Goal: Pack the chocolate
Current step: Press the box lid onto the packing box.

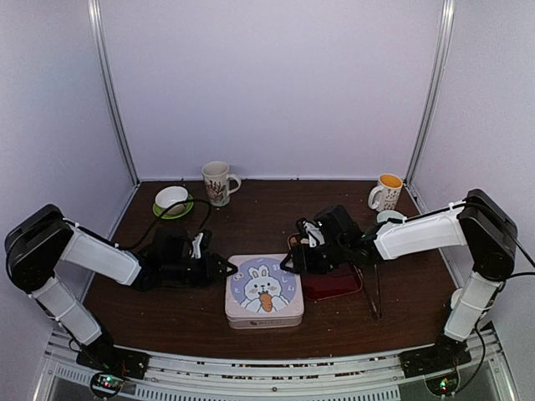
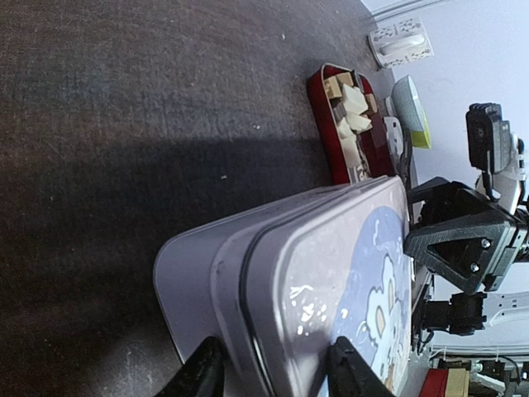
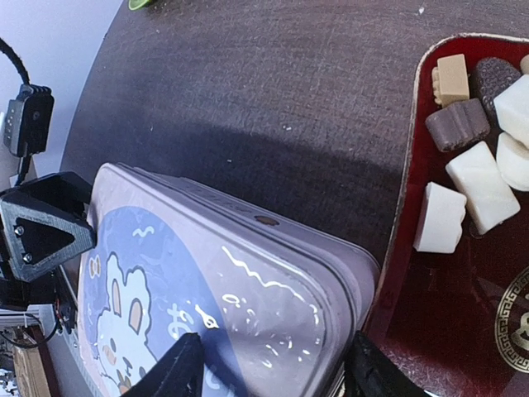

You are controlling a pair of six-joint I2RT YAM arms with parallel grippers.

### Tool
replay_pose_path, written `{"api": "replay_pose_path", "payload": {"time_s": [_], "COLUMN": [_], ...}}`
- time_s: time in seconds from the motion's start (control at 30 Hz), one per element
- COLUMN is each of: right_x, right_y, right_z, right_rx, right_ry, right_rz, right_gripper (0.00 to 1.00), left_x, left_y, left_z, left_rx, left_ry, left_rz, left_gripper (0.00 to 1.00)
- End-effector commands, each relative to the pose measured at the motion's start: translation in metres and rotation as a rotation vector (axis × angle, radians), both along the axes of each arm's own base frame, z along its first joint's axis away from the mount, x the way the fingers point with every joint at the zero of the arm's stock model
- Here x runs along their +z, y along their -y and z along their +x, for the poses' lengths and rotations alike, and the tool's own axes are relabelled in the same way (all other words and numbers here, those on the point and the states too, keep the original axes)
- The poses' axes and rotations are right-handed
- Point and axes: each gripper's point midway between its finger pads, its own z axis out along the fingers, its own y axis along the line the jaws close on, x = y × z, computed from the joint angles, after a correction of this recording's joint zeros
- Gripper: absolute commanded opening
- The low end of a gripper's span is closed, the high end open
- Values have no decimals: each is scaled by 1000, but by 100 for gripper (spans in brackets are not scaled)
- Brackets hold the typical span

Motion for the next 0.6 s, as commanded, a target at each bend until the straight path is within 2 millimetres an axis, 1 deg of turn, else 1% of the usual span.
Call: {"api": "replay_pose_path", "payload": {"time_s": [0.0, 0.17, 0.37, 0.57], "right_x": [-6, 3, 11, 6], "right_y": [-3, -2, -1, -2], "right_z": [6, 10, 13, 11], "right_rx": [6, 15, 29, 42], "right_ry": [3, 22, 36, 23], "right_rz": [-9, 7, 22, 23], "right_gripper": [58, 60, 60, 60], "left_x": [-52, -51, -38, -15], "left_y": [-30, -32, -32, -28], "left_z": [-17, -22, -23, -21], "left_rx": [67, 68, 44, 19], "left_ry": [-129, -131, -100, -38], "left_rz": [134, 119, 123, 95], "left_gripper": [44, 45, 58, 75]}}
